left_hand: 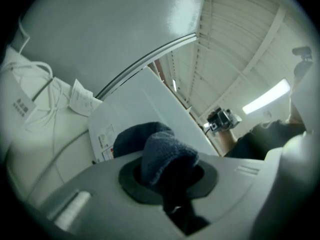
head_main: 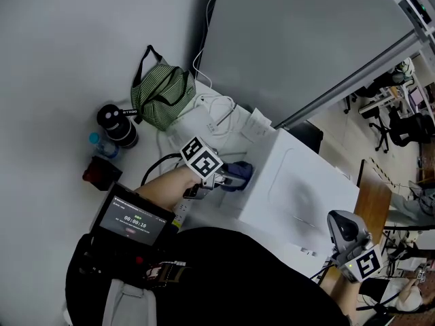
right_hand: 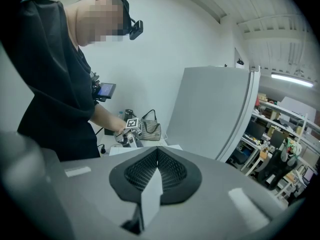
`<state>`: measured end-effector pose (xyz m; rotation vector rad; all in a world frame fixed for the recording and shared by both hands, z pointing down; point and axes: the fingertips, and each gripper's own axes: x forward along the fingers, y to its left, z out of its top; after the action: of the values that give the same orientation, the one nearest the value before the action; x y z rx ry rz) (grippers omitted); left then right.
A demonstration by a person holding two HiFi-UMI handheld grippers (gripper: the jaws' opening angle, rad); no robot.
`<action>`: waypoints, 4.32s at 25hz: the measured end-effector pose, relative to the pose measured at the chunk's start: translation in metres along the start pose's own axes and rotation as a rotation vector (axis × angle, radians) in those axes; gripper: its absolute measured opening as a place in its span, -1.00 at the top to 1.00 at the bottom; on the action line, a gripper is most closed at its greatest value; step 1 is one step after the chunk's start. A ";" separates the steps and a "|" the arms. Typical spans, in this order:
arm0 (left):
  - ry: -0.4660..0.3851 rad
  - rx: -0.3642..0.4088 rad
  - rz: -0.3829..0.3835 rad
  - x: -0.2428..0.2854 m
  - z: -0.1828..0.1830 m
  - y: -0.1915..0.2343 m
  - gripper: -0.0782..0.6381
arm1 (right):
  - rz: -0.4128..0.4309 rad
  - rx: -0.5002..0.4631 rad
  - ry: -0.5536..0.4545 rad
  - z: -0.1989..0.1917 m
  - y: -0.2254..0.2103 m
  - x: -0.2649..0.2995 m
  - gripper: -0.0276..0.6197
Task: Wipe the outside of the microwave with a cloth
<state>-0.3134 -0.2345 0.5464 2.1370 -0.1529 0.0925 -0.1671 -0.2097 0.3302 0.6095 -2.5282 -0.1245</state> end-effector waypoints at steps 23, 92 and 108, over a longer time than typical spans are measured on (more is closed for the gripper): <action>0.324 -0.022 0.344 0.012 -0.057 0.111 0.62 | 0.004 -0.019 -0.027 0.007 0.004 0.000 0.90; 0.803 0.154 0.482 0.010 -0.172 0.071 0.61 | -0.035 0.041 -0.142 -0.013 0.007 -0.025 0.90; 0.212 0.424 0.761 -0.044 -0.002 -0.085 0.61 | 0.033 0.090 -0.363 -0.040 -0.025 -0.076 0.90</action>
<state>-0.3444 -0.1840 0.4718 2.3480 -0.8789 0.8535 -0.0783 -0.1967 0.3229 0.6273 -2.9059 -0.1192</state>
